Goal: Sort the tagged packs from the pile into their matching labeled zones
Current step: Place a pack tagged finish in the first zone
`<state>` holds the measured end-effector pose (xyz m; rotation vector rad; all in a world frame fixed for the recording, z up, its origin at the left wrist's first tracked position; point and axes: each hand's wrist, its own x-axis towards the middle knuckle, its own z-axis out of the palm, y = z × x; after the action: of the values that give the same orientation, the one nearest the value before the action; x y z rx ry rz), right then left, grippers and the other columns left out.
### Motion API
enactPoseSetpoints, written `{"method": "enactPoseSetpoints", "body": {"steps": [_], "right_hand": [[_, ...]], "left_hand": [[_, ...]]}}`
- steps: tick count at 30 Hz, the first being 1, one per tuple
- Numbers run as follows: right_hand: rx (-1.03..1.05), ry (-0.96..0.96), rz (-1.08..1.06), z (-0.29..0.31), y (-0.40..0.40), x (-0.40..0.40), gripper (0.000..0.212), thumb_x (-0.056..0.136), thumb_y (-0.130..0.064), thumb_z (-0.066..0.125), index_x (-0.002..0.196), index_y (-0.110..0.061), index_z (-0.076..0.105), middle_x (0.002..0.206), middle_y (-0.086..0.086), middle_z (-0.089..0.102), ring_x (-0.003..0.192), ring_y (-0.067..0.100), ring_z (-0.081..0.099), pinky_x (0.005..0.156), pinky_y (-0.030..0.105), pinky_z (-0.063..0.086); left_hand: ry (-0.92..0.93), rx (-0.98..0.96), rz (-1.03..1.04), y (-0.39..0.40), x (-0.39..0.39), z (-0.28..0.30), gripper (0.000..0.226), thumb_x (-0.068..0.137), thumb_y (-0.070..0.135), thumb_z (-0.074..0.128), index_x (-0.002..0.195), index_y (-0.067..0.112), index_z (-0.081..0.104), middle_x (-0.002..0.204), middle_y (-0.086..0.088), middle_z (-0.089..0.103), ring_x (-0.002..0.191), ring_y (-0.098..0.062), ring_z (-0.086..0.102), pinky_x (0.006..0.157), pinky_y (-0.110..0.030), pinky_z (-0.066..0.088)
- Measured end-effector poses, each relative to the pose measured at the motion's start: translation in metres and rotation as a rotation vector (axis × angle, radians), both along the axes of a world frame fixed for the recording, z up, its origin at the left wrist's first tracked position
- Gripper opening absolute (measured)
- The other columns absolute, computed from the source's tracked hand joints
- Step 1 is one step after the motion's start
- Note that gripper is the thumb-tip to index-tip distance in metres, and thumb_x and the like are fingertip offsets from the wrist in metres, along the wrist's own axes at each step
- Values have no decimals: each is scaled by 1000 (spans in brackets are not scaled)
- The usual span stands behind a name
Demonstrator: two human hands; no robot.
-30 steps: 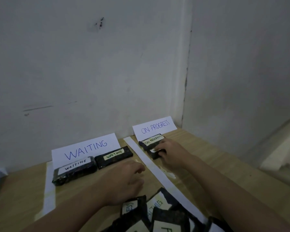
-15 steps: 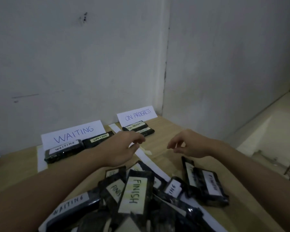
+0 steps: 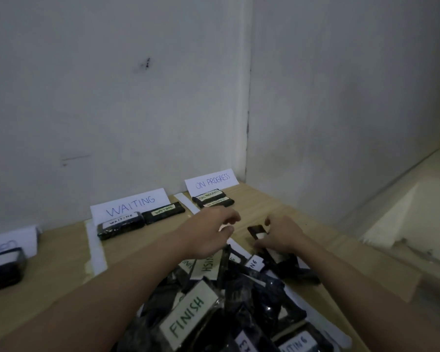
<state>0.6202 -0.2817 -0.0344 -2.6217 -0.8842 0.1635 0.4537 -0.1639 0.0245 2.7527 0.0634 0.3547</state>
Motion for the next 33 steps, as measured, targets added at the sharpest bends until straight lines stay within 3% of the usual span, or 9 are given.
{"method": "enactPoseSetpoints", "body": {"steps": [3,6,9,13,16,20,25,29,33], "right_hand": [[385,-124,118,12,6,-25,52,65,-29,81,110,-15,61,106,0,61,89,14,55,78,26,48],[639,-242,345,40,9,-61,56,62,-14,83,114,-13,64,100,-3,54,90,12,51,76,17,38],[693,-317,549,72,17,-104,56,59,-8,83,113,-12,66,98,1,55,88,14,54,76,20,40],[671,-415,762,100,39,-164,55,60,-9,82,112,-10,65,98,4,55,87,18,56,78,22,44],[677,-465,867,108,62,-212,58,59,-13,84,114,-8,63,101,6,57,88,22,58,79,32,49],[683,-477,997,108,92,-275,62,59,-17,85,116,-8,61,104,8,57,90,26,59,79,41,51],[670,-462,1140,103,131,-341,56,62,-7,82,115,-6,62,105,10,58,94,28,58,80,41,51],[643,-466,1198,102,167,-390,49,66,-8,81,113,-5,64,106,12,60,95,29,58,81,34,47],[611,-484,1232,101,209,-440,46,71,-14,78,115,-7,63,110,10,61,101,28,54,84,31,41]], "left_hand": [[-33,-52,113,2,-18,6,30,94,23,48,122,15,55,120,0,59,108,-12,54,92,-27,43],[-119,-277,297,4,-39,20,34,90,36,55,115,14,57,107,2,62,99,-14,57,80,-24,41],[-187,-579,388,11,-71,38,37,85,43,60,109,14,58,99,0,66,89,-14,62,71,-28,46],[-297,-809,437,20,-135,60,19,90,21,58,104,8,60,88,-5,67,73,-13,64,60,-23,49],[-377,-784,503,32,-194,65,14,91,14,56,102,6,62,84,-3,65,70,-8,62,55,-15,49],[-507,-804,670,55,-280,62,8,91,10,54,95,8,61,84,-4,62,69,-9,59,56,-15,49],[-599,-847,806,77,-372,54,9,92,9,53,96,8,61,91,-10,64,77,-14,60,64,-19,52],[-629,-821,872,95,-429,50,9,92,13,53,97,10,61,88,-4,64,76,-11,60,63,-18,52],[-626,-745,964,122,-483,45,15,92,19,55,101,10,64,98,-7,67,90,-22,64,81,-35,54]]}}
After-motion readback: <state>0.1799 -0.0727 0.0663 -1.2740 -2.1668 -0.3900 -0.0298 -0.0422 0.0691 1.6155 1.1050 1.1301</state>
